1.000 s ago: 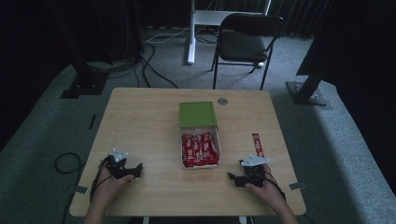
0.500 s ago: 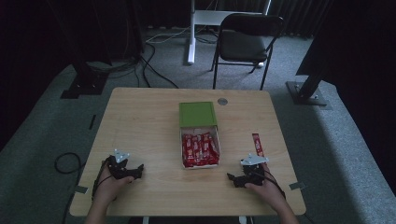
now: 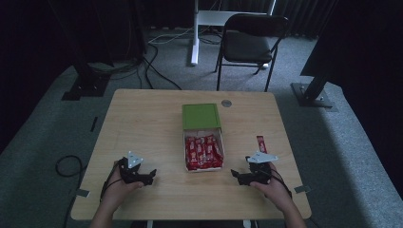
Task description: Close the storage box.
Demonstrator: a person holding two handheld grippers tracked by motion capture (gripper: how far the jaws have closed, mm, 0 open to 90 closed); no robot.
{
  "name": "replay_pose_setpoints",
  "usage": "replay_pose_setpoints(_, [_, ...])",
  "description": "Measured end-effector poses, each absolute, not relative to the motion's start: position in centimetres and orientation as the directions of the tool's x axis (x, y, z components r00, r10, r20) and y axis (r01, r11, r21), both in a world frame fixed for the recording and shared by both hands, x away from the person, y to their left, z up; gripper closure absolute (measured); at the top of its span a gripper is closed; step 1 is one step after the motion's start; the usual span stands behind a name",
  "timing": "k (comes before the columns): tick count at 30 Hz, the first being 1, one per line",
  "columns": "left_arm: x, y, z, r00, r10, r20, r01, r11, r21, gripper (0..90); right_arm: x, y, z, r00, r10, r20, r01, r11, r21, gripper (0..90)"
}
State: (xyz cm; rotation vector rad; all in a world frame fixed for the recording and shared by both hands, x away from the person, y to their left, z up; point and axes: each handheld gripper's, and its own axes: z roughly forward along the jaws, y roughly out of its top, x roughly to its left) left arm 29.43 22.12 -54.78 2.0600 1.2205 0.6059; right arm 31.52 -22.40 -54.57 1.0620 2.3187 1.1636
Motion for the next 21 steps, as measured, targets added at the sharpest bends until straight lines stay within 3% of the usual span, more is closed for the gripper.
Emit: replay_pose_setpoints(21, [28.9,16.3,-51.5,0.628,0.774,0.085,0.433,-0.438,0.788,8.4,32.3,-21.3,-51.1,-0.701,0.711,0.052,0.388,0.320,0.864,13.1])
